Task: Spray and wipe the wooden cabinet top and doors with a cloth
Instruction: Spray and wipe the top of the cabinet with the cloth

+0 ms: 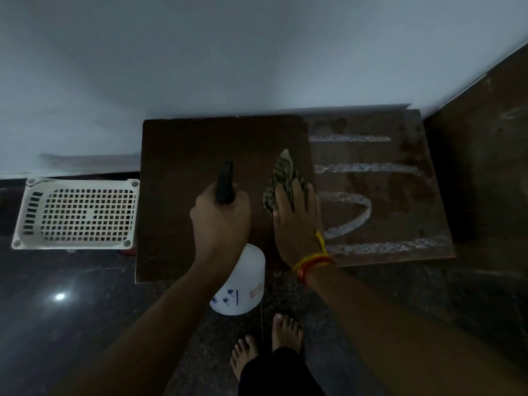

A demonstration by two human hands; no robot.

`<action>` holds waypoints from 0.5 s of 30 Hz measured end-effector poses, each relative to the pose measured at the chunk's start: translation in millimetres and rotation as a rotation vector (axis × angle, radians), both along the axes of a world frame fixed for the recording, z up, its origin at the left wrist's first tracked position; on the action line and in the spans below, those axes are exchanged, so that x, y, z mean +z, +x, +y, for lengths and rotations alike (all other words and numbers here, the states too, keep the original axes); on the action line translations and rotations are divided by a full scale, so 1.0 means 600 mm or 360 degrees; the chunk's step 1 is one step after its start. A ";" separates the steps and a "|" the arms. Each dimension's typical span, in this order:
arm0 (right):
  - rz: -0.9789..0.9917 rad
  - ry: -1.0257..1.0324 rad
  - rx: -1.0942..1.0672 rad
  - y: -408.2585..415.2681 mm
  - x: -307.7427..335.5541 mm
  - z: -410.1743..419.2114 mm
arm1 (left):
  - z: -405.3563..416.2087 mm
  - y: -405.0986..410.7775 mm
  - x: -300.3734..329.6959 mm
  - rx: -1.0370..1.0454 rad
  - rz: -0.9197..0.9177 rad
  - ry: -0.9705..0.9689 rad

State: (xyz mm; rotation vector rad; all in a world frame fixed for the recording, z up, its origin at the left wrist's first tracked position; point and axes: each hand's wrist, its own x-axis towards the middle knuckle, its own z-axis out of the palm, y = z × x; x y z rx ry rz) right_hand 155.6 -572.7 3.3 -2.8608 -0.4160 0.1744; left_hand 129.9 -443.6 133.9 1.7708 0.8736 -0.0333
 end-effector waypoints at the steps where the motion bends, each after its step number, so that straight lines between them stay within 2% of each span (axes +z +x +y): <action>1: 0.0035 -0.0023 0.0004 -0.026 0.000 -0.007 | -0.001 -0.004 0.003 -0.0006 -0.0009 0.0010; 4: 0.0071 -0.0051 0.0016 -0.050 -0.005 -0.012 | -0.008 -0.018 0.006 -0.0028 -0.0008 0.0035; 9: 0.0017 -0.0020 0.0023 0.006 -0.006 0.005 | -0.020 -0.047 0.006 -0.0069 -0.0039 0.0029; 15: 0.0081 -0.0002 -0.0048 -0.116 0.005 -0.014 | -0.026 -0.079 0.007 -0.0090 -0.0060 0.0057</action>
